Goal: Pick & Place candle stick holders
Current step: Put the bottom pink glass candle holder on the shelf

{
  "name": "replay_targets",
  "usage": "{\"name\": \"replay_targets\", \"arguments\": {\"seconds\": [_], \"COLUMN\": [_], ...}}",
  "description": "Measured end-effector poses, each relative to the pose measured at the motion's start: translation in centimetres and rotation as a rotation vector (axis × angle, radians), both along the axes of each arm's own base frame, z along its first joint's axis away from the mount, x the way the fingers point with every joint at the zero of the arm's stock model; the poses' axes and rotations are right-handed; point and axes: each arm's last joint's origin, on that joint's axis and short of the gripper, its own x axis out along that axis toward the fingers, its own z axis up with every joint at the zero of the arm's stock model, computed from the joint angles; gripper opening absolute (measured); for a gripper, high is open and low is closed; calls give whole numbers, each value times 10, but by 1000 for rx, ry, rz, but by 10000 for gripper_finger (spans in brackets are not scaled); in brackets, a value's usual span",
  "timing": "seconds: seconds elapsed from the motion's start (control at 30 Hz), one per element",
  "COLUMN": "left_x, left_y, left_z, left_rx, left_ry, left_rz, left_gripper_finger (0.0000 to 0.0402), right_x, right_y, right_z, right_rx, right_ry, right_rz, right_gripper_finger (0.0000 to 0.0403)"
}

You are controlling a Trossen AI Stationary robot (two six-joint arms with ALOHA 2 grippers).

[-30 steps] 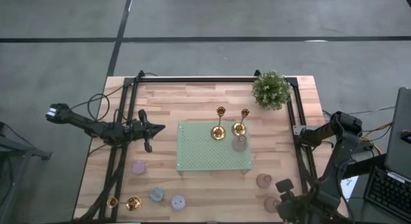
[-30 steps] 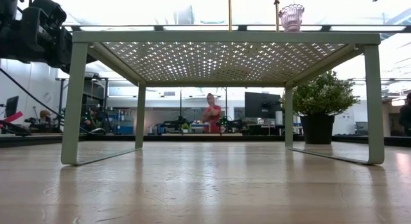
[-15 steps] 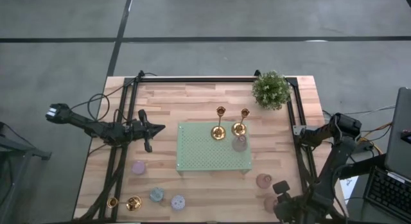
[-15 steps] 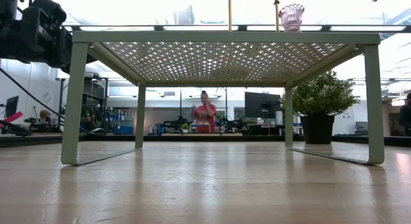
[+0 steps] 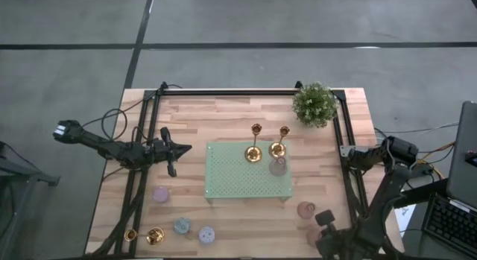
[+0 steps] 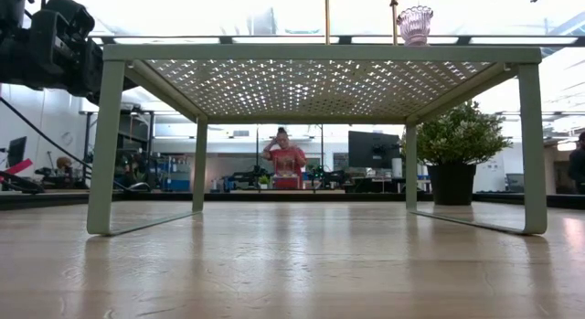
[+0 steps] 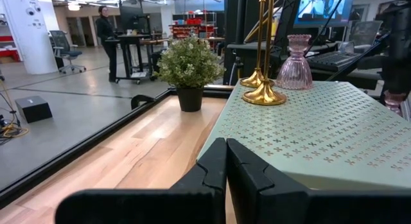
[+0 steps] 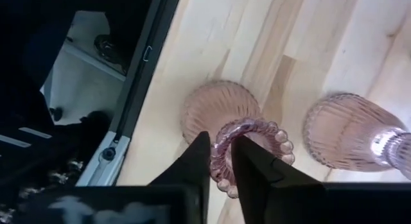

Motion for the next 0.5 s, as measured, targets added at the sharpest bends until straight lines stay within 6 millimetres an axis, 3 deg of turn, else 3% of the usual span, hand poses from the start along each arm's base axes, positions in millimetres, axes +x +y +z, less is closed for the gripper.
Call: {"name": "replay_targets", "arguments": {"seconds": [0.3,0.5], "left_x": [0,0], "left_y": [0,0], "left_z": [0,0], "left_rx": [0,0], "left_ry": [0,0], "left_rz": [0,0], "left_gripper_finger": [13,13], "right_x": [5,24], "right_y": [-2,-7], "right_z": [6,26], "right_rx": [-8,-14], "right_ry": [-3,-6], "right_rz": [10,20], "right_gripper_finger": [22,19]}}
